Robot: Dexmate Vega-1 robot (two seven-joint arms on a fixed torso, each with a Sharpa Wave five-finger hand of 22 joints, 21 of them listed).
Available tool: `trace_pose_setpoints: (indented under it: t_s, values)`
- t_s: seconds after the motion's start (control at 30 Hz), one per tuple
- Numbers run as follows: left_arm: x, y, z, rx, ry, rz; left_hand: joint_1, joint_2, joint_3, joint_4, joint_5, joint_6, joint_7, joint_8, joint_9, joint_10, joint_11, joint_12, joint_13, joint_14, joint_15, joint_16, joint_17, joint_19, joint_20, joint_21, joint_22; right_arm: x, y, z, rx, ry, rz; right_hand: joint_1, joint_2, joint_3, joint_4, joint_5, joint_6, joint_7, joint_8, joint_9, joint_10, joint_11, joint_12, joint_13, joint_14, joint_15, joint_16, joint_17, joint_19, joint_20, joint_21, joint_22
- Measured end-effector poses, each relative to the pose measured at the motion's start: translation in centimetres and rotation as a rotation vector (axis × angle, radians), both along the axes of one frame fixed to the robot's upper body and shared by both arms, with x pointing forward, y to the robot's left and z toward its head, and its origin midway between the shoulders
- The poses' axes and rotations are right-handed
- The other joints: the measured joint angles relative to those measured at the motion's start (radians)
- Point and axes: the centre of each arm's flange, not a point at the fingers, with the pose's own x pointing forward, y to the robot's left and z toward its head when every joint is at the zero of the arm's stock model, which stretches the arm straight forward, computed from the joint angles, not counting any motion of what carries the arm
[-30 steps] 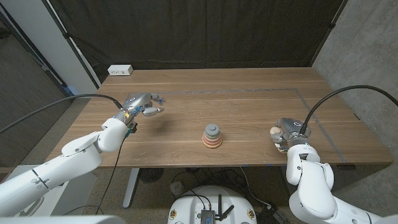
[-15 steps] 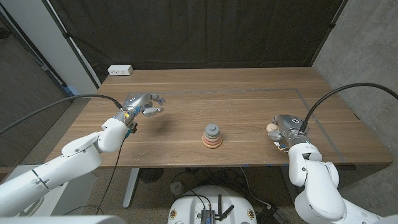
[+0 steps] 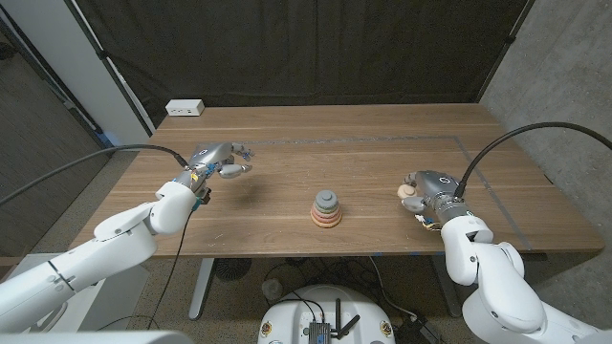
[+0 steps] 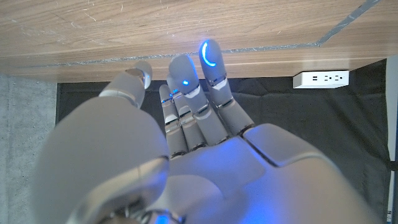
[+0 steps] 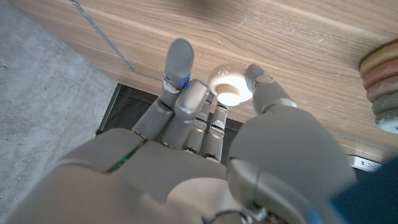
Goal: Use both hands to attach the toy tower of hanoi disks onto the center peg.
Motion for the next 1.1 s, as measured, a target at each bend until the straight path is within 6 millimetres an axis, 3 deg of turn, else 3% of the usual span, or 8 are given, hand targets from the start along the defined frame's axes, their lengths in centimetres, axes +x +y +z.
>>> trace_pose_setpoints:
  t_s: [0.2, 0.27, 1.1]
  values:
    - [-0.1, 0.0, 0.0, -0.004, -0.003, -0.001, 0.0, 0.0, 0.004, 0.004, 0.0, 0.0, 0.0, 0.0, 0.0, 0.0, 0.0, 0.0, 0.005, 0.0, 0.0, 0.0, 0.0, 0.0, 0.0, 0.0, -0.001, 0.1, 0.7, -0.2, -0.004, 0.006, 0.041, 0.0, 0.0, 0.0, 0.0, 0.0, 0.004, 0.004, 0.0, 0.0, 0.005, 0.005, 0.0, 0.004, 0.0, 0.0, 0.0, 0.0, 0.0, 0.0, 0.003, 0.001]
    - [-0.1, -0.1, 0.0, -0.005, -0.004, -0.002, 0.0, 0.0, 0.004, 0.004, 0.0, 0.0, 0.0, 0.0, 0.0, 0.0, 0.0, 0.0, 0.005, 0.0, 0.0, 0.0, 0.0, 0.0, 0.0, 0.0, -0.001, 0.0, 0.7, 0.7, -0.016, -0.015, 0.057, 0.008, -0.008, 0.0, 0.0, 0.0, 0.004, 0.003, -0.001, 0.0, 0.005, 0.005, 0.0, 0.008, 0.0, 0.0, 0.0, 0.0, 0.0, 0.0, 0.003, -0.001]
    - [-0.2, -0.8, 0.3, 0.014, -0.001, -0.002, 0.0, 0.0, 0.008, 0.0, 0.0, -0.005, 0.001, -0.007, 0.0, -0.002, -0.002, -0.008, 0.003, 0.004, 0.0, 0.003, 0.007, 0.0, 0.0, 0.0, -0.001, 0.0, 2.9, 2.8, -0.085, -0.06, 0.212, 0.009, -0.009, 0.008, -0.008, 0.011, 0.003, 0.003, 0.004, -0.005, 0.011, 0.011, -0.006, 0.016, 0.0, 0.0, 0.008, 0.0, 0.0, 0.0, 0.007, -0.002]
